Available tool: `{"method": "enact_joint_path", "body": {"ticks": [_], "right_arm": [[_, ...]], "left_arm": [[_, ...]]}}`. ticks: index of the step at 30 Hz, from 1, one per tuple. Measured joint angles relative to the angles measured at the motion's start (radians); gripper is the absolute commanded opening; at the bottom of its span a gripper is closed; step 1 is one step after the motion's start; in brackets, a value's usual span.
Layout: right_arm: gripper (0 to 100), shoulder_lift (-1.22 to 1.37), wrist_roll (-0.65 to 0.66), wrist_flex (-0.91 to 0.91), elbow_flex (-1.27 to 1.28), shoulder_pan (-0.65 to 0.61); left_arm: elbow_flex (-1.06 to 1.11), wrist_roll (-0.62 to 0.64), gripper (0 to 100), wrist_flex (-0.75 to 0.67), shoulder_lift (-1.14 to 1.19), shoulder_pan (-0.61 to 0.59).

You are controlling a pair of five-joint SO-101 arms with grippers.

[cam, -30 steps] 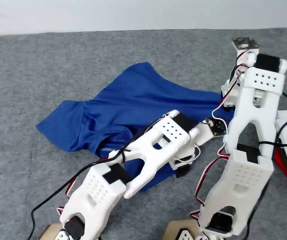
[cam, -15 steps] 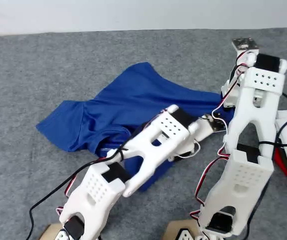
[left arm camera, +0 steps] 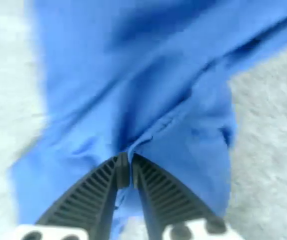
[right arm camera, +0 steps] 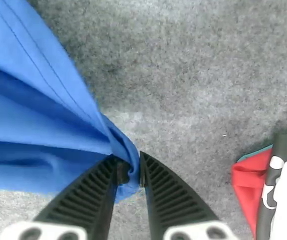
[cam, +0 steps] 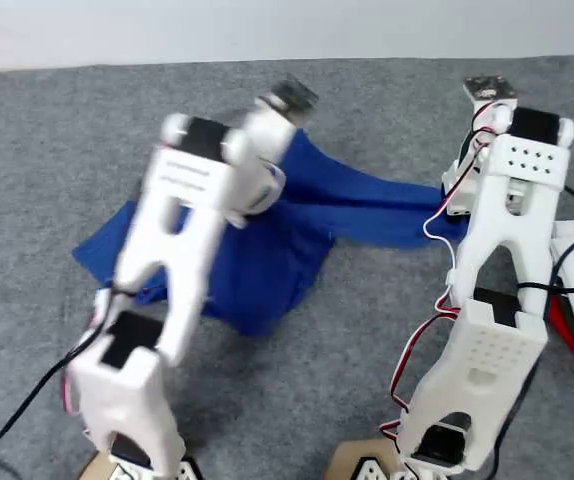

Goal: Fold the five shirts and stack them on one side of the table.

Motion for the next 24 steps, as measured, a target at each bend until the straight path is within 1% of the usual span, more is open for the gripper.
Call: {"method": "enact_joint_path", "body": {"ticks": [10, 13, 17, 21, 24], "right_arm": [[0.9, -0.244, 0.002, 0.002, 0.000, 0.006], [0.9, -0.351, -0.012, 0.002, 0.000, 0.005], [0.9, -0.491, -0.032, 0.003, 0.000, 0.006], [0.9, -0.523, -0.037, 0.008, 0.011, -0.003], [0.9, -0.523, -0.037, 0.008, 0.051, -0.023]], "left_arm": [[-0.012, 0.003, 0, 0.005, -0.367, -0.209], [-0.021, 0.000, 0, 0.006, -0.483, -0.239], [-0.026, 0.000, 0, -0.040, -0.641, -0.269], [-0.011, 0.000, 0, -0.044, -0.723, -0.267], [0.060, 0.000, 0, -0.028, -0.730, -0.267]]}}
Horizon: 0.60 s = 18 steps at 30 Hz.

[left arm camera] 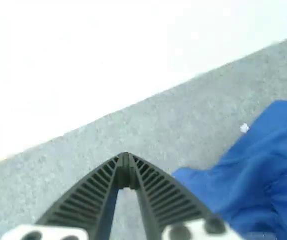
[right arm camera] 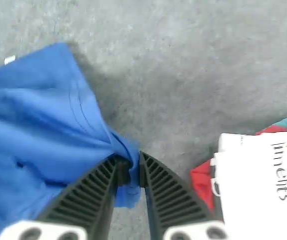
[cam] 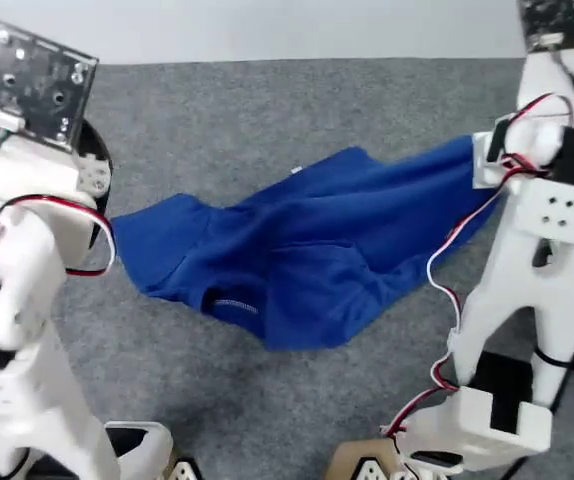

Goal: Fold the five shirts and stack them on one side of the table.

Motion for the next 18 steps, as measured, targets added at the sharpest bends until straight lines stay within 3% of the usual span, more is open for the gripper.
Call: {"method": "enact_joint_path", "body": {"ticks": [7, 11, 14, 18], "right_arm": [[0.9, 0.000, 0.000, 0.000, 0.124, -0.037], [0.9, 0.000, 0.000, 0.000, 0.180, -0.037], [0.9, 0.000, 0.000, 0.000, 0.203, -0.037], [0.9, 0.000, 0.000, 0.000, 0.213, -0.037]], "left_arm": [[0.397, -0.040, 0, -0.005, 0.006, 0.143], [0.623, -0.055, 6, -0.147, 0.071, 0.245], [0.680, -0.055, 15, -0.261, 0.176, 0.275], [0.680, -0.060, 18, -0.341, 0.344, 0.324]]}}
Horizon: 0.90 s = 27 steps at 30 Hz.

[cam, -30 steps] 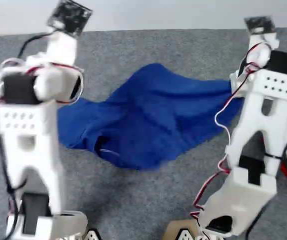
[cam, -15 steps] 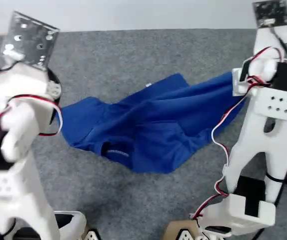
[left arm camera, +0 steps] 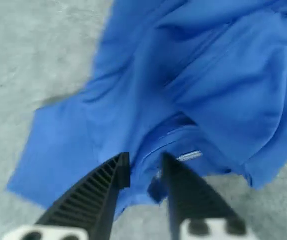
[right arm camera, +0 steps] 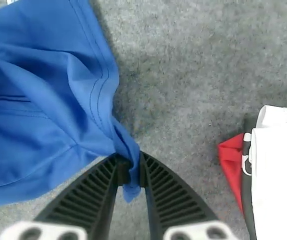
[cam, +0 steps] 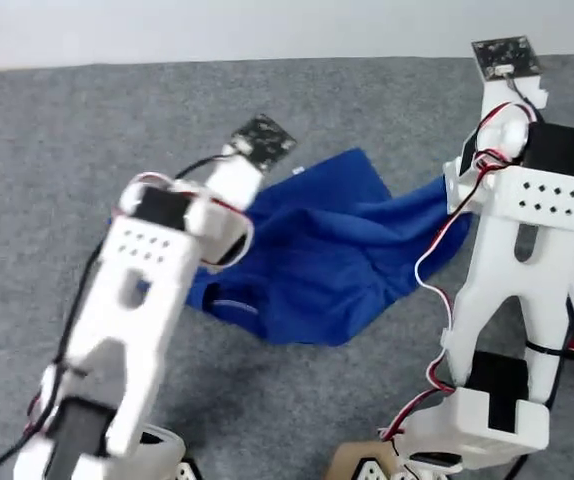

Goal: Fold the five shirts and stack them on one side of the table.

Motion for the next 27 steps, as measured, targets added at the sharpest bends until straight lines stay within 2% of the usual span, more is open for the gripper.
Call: {"method": "enact_joint_path", "body": {"ticks": [7, 17, 27], "right_arm": [[0.9, 0.000, 0.000, 0.000, 0.058, 0.000], [0.9, 0.000, 0.000, 0.000, 0.080, 0.000], [0.9, 0.000, 0.000, 0.000, 0.080, 0.000]], "left_arm": [[-0.147, -0.002, 21, -0.034, 0.249, 0.055], [-0.468, -0.002, 21, -0.032, 0.626, 0.057], [-0.801, -0.002, 20, 0.117, 0.916, 0.057]]}}
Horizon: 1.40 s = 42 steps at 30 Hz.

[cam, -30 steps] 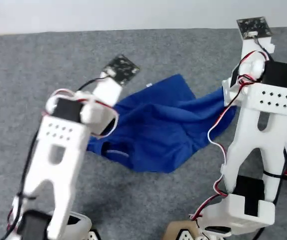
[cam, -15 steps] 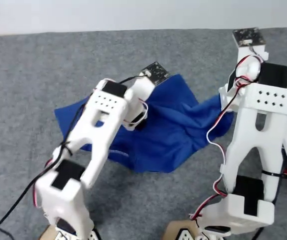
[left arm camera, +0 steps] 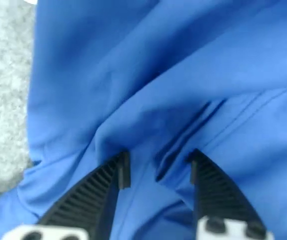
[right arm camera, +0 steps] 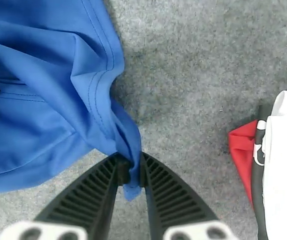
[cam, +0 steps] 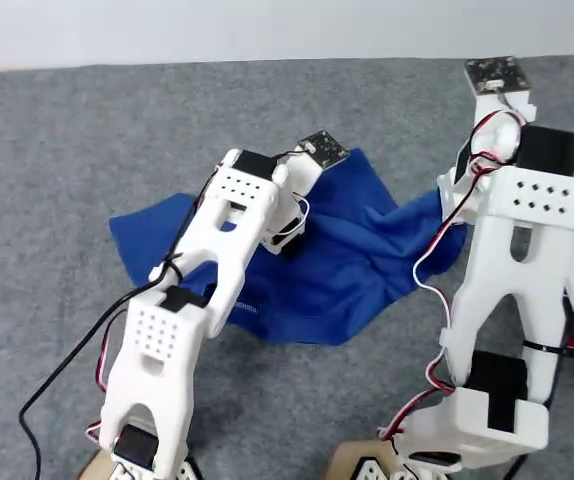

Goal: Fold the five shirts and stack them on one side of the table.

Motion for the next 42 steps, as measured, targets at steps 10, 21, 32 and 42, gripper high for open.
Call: {"method": "enact_joint_path", "body": {"ticks": [10, 21, 32, 42], "right_arm": [[0.9, 0.000, 0.000, 0.000, 0.000, 0.000], [0.9, 0.000, 0.000, 0.000, 0.000, 0.000], [0.9, 0.000, 0.000, 0.000, 0.000, 0.000], [0.9, 0.000, 0.000, 0.000, 0.000, 0.000]], "left_arm": [[-0.315, 0.000, 13, 0.218, 0.141, 0.000], [-0.367, 0.000, 9, 0.252, 0.141, 0.000], [-0.261, 0.000, 15, 0.252, 0.137, 0.008], [-0.060, -0.002, 15, 0.252, -0.043, 0.044]]}}
